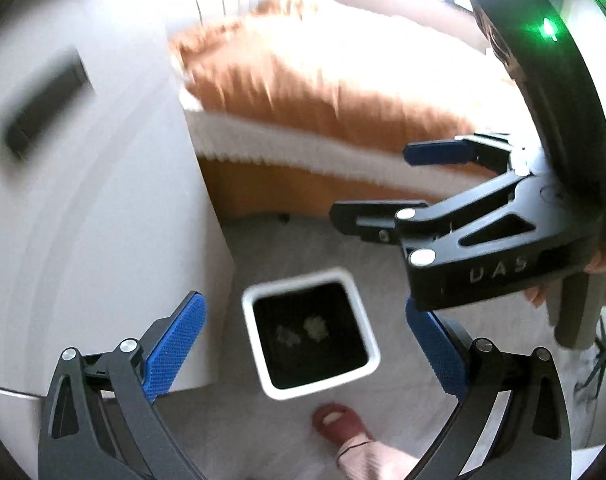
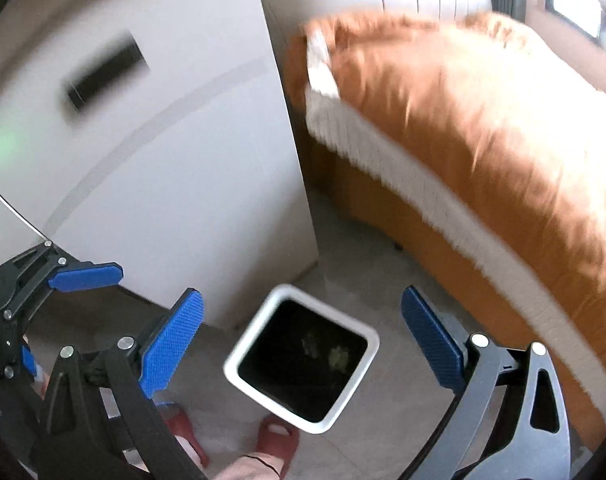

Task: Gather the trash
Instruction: 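Carry both items to the white bin and open both tools to drop them, then grasp the clear candy bag with left tool while right tool grasps yellow wrapper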

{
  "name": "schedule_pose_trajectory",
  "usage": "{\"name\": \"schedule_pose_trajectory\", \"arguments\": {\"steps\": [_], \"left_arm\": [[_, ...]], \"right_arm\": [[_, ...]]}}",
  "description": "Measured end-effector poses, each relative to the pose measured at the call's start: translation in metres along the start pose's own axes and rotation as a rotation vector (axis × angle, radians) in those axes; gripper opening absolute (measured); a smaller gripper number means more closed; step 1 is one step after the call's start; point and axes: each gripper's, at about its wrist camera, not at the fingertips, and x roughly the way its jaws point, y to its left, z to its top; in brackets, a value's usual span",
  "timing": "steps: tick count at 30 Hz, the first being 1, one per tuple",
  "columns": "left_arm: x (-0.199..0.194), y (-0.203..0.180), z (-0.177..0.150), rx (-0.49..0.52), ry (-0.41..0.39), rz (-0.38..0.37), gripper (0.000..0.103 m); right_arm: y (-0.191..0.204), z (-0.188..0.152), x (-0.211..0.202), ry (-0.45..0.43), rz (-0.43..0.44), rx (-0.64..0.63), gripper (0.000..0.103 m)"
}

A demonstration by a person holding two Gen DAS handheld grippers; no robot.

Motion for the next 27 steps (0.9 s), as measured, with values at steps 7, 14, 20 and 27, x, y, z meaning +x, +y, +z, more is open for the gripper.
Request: {"name": "schedule_pose_trajectory", "arguments": {"steps": [7, 14, 20, 27], "left_arm": [[-0.136, 0.022, 0.050, -0.077, -0.150, 0.108, 0.098], [-0.260, 0.067, 0.040, -0.181, -0.270, 0.297, 0.098], [-0.330, 0.108, 0.006, -0.293, -0.296, 0.466, 0.098], [-0.365, 0.160, -0.056, -0.401, -0.281, 0.584, 0.098]], "right_arm": [[0.059, 0.084, -0.107, -0.188, 0.049, -0.064, 0.099], [0.140, 0.140, -0.171, -0.335, 0.166, -0.178, 0.099], [0.213, 0.161, -0.190, -0.388, 0.286, -0.289, 0.099], [0.294, 0.163, -0.176, -0.351, 0.395, -0.421, 0.099]]}}
